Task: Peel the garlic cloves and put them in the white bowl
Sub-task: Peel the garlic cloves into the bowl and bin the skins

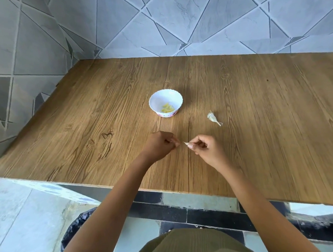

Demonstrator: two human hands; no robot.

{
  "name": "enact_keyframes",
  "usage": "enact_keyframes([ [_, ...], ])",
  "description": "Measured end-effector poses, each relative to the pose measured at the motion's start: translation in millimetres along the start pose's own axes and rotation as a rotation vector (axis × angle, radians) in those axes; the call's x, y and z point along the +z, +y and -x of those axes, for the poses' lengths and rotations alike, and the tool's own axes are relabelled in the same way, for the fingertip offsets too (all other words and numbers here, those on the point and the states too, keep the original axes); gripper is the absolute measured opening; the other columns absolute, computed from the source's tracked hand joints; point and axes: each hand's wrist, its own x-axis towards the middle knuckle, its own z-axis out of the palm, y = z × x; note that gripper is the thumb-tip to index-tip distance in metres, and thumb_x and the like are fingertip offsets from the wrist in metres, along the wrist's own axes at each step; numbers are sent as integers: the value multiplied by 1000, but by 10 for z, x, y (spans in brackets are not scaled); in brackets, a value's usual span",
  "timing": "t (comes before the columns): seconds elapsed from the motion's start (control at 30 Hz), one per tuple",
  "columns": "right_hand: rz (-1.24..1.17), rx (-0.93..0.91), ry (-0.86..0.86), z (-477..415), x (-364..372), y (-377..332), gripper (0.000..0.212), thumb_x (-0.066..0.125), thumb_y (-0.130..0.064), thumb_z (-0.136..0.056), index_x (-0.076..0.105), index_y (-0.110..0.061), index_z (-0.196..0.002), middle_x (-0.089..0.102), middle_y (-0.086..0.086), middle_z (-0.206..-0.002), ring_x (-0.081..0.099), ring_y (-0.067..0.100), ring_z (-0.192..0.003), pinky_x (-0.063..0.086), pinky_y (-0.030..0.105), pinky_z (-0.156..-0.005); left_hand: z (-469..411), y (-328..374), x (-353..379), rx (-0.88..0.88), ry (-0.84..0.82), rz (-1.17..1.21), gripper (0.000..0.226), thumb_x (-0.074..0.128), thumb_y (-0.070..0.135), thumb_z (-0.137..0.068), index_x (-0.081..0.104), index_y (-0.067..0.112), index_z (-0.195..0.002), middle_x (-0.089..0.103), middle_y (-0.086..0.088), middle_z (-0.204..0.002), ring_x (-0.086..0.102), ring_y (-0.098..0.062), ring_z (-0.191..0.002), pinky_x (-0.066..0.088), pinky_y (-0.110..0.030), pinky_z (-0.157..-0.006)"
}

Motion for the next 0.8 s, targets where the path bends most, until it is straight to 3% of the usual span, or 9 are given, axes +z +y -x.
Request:
enact_keyframes([
  [0.13, -6, 5, 30, -10, 10, 16, 6, 67, -14, -87, 68, -12, -81, 58, -10, -65, 53, 7, -63, 46, 26, -66, 9, 97, 1, 71, -35, -152, 28, 49, 1, -89, 73, 9, -102, 73, 1, -98, 65, -9, -91, 44, -14, -82],
  [0.23, -43, 45, 31, -24, 17, 26, 7, 67, -16, -87, 68, -16, -80, 61, -5, -66, 55, 11, -65, 50, 36, -69, 11, 107, 12, 64, 18, -169, 33, 47, -7, -83, 74, 11, -88, 73, 0, -87, 68, -15, -83, 53, -28, -79],
  [0.3, -104, 77, 23, -21, 25, 15, 6, 68, -18, -86, 69, -18, -81, 65, 3, -71, 58, 13, -66, 53, 39, -73, 8, 110, 28, 23, 124, -179, 24, 56, 2, -81, 72, 19, -78, 72, 6, -78, 66, -13, -75, 55, -34, -70],
  [0.43, -263, 123, 14, 8, 25, -39, 4, 67, -13, -86, 69, -16, -84, 68, 10, -81, 61, 13, -71, 55, 29, -75, 24, 167, 10, -71, 211, -173, 2, 71, 25, -81, 69, 25, -80, 68, 12, -78, 63, -9, -76, 52, -29, -67],
  [0.53, -338, 149, 7, 19, 18, -60, 3, 66, -11, -86, 68, -13, -85, 70, 7, -85, 61, 8, -71, 54, 17, -69, 6, 173, -11, -53, 131, -271, 26, 55, 6, -87, 72, 24, -91, 68, 7, -94, 63, -15, -85, 55, -37, -71],
  [0.63, -359, 168, 8, 10, 20, -56, 4, 64, -10, -87, 68, -10, -87, 71, 8, -88, 61, 5, -71, 52, 15, -67, -17, 118, -13, -35, 88, -287, 45, 42, -4, -84, 73, 24, -99, 70, 5, -106, 65, -16, -92, 56, -39, -73],
  [0.8, -382, 171, 12, 13, 41, -76, 6, 65, -11, -87, 69, -7, -89, 70, 8, -86, 62, 6, -72, 52, 16, -68, -9, 154, 2, 48, 115, 36, 17, 66, 7, -85, 73, 12, -99, 74, 1, -94, 67, -8, -79, 55, -24, -79],
])
